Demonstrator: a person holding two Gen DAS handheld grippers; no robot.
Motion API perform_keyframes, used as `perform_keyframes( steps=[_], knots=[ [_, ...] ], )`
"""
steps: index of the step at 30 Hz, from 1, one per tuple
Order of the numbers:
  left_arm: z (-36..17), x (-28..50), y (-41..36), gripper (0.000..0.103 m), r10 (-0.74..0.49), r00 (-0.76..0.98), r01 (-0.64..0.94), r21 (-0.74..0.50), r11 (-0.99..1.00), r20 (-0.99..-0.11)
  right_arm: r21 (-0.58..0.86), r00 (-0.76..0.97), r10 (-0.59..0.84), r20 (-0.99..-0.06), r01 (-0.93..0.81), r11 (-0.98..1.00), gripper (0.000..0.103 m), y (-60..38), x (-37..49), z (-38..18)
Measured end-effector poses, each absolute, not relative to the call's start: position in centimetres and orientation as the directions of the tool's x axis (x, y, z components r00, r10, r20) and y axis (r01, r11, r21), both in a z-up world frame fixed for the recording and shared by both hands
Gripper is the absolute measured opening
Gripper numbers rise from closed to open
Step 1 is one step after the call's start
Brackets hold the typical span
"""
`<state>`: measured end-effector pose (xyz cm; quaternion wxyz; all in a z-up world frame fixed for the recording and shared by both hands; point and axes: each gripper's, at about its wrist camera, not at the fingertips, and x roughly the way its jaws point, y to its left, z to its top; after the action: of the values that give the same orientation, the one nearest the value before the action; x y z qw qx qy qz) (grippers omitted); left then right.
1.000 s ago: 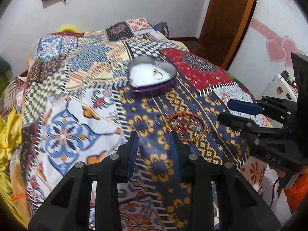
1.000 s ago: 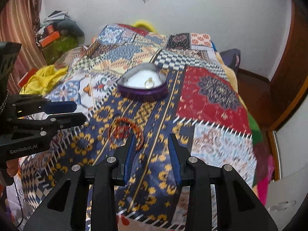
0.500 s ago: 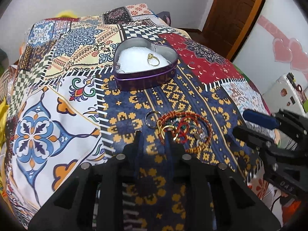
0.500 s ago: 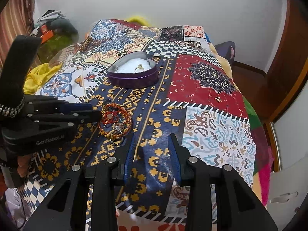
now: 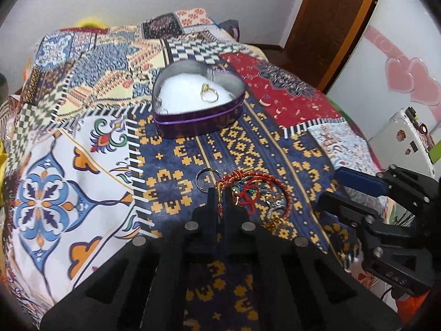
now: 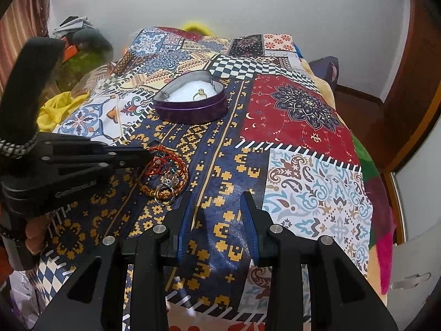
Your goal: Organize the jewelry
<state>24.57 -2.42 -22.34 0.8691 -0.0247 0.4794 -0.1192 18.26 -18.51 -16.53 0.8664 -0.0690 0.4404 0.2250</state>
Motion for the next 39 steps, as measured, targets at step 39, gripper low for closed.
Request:
perform_keyframes(
  steps=[39],
  knots=[
    [-19.1,18.8,1.9,0.001,-0.177,0.625,0.135,-0.119,0.984,-0.76,0.137,0.449,0.41,-0.794,-0.525,0.84,0.013,-13.8,19.0,-17.8]
  ],
)
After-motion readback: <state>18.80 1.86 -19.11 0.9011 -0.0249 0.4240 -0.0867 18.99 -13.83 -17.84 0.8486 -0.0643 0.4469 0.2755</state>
